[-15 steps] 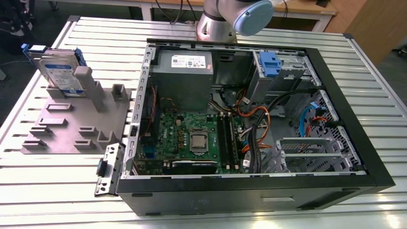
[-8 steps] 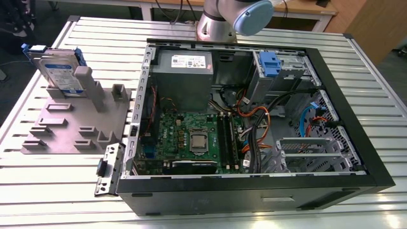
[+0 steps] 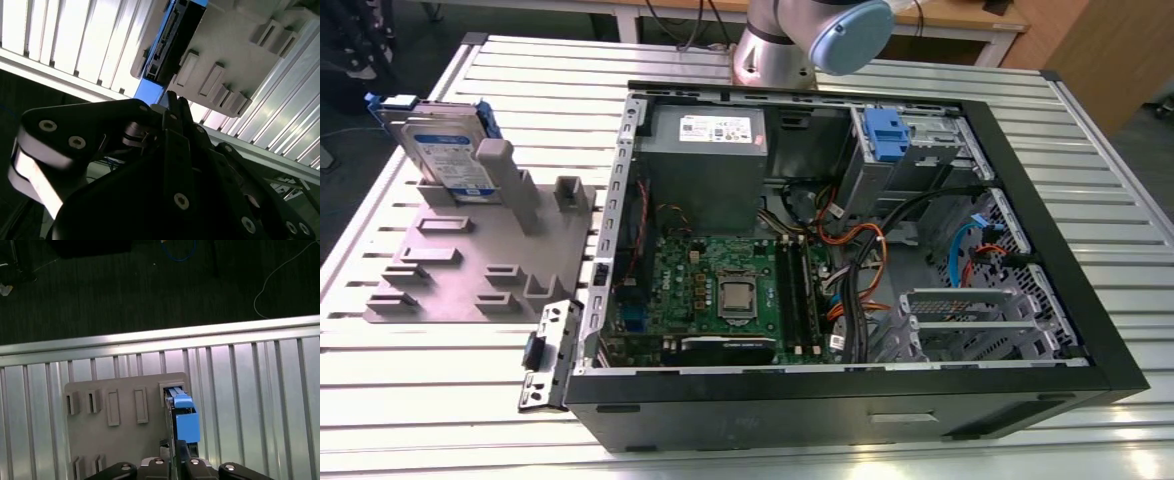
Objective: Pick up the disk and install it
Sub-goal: 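Pick up the disk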
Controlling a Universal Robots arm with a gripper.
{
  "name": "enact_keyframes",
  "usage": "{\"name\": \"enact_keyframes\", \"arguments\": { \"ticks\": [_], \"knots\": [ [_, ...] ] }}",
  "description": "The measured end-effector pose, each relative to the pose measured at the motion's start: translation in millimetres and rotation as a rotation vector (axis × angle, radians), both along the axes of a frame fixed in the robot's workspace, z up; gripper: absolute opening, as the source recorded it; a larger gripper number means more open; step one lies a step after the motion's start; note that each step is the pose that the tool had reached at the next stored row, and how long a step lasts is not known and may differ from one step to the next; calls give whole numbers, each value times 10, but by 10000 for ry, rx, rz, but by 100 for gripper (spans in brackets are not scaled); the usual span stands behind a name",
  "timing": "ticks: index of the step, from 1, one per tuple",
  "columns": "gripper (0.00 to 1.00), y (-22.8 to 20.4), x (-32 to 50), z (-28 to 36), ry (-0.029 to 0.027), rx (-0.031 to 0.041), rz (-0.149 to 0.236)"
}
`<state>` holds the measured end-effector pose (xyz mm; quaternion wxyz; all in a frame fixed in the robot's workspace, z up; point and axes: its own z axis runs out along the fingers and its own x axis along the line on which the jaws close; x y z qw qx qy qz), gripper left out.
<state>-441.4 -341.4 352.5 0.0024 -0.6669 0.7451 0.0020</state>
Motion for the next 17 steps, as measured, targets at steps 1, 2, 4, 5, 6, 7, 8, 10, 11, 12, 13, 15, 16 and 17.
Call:
{"name": "enact_keyframes", "arguments": {
  "ticks": [1,2,4,5,6,7,8,10,11,12,13,15,16,17],
  "knots": [
    [17,0,0,0,0,0,2],
    [23,0,0,0,0,0,4],
    [29,0,0,0,0,0,4],
    [35,1,0,-1,0,0,4],
    [41,3,0,-4,-1,1,4],
    [41,10,0,-9,1,0,2],
    [47,23,0,-20,2,-1,2],
    [53,54,-1,-53,0,0,3],
    [53,65,-3,-72,-2,1,3],
    [59,68,-13,-86,0,0,3],
    [59,70,-30,-100,3,-1,4],
    [59,75,-65,-131,1,0,3],
    [59,76,-76,-149,-2,3,3],
    [59,77,-85,-166,-2,3,4]
  ]
}}
